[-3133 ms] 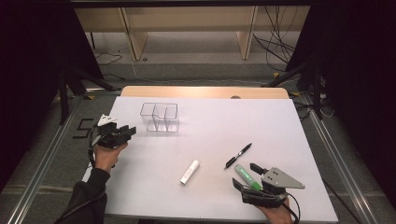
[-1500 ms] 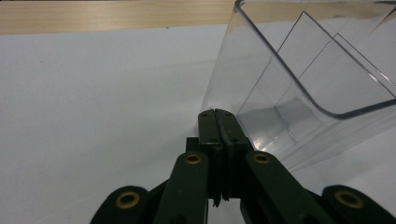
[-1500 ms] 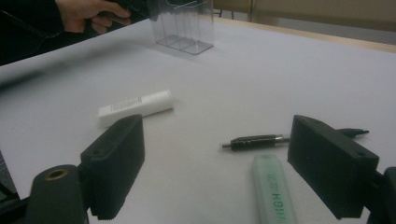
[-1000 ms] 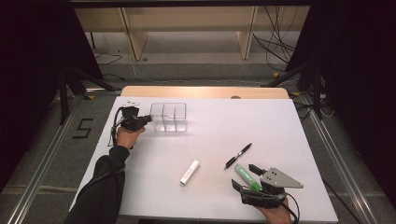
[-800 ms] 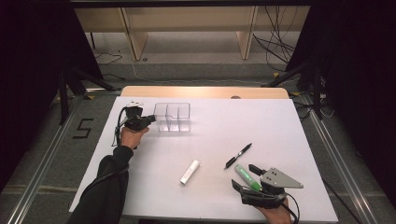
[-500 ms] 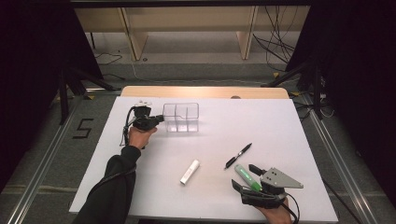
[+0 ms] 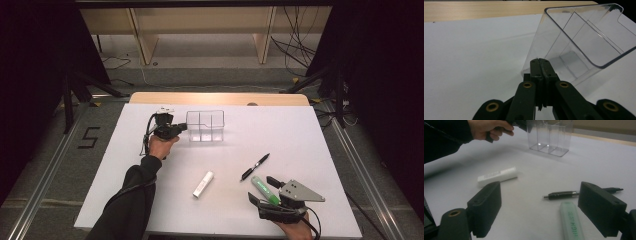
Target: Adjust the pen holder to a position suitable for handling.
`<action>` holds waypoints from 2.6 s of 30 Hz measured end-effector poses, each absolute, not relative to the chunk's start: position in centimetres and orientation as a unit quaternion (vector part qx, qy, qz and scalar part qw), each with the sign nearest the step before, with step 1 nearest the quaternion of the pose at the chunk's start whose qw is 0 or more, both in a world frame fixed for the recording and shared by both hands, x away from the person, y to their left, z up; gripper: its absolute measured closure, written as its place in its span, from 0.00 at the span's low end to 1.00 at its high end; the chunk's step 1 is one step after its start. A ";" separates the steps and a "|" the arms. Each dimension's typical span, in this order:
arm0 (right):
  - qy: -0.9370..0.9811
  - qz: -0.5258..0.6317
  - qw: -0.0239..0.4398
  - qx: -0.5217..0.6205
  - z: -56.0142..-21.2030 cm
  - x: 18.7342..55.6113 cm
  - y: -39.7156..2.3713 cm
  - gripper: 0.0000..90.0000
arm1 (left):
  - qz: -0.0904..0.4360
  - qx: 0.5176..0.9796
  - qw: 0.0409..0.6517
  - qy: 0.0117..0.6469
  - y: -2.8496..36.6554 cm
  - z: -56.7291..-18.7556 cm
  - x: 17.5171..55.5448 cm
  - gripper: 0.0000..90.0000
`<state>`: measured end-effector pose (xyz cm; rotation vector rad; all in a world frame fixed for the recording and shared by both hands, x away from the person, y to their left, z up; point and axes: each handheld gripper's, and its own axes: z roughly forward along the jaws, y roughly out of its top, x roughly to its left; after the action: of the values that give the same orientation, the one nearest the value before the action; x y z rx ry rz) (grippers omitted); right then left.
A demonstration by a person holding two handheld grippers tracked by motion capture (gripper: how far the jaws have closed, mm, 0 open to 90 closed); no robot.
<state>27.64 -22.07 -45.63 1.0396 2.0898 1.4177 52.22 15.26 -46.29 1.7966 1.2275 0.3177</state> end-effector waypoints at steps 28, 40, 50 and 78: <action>0.750 0.509 0.202 0.372 -45.7 27.5 -22.1 0.22 | 0.119 0.726 0.454 0.502 13.0 -47.2 52.8 0.98; 0.746 0.509 0.204 0.378 -45.6 27.6 -22.3 0.22 | 0.123 0.714 0.447 0.525 14.9 -45.6 51.8 0.62; 0.745 0.509 0.206 0.378 -45.6 27.6 -22.4 0.22 | 0.111 0.724 0.446 0.515 14.1 -44.0 49.9 0.36; 0.738 0.507 0.212 0.392 -45.8 27.2 -23.4 0.22 | 0.085 0.752 0.473 0.451 10.7 -41.8 45.8 0.18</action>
<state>27.19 -23.45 -45.84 1.0896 2.0490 1.4074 45.77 10.72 -41.79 1.8414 1.1042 0.2074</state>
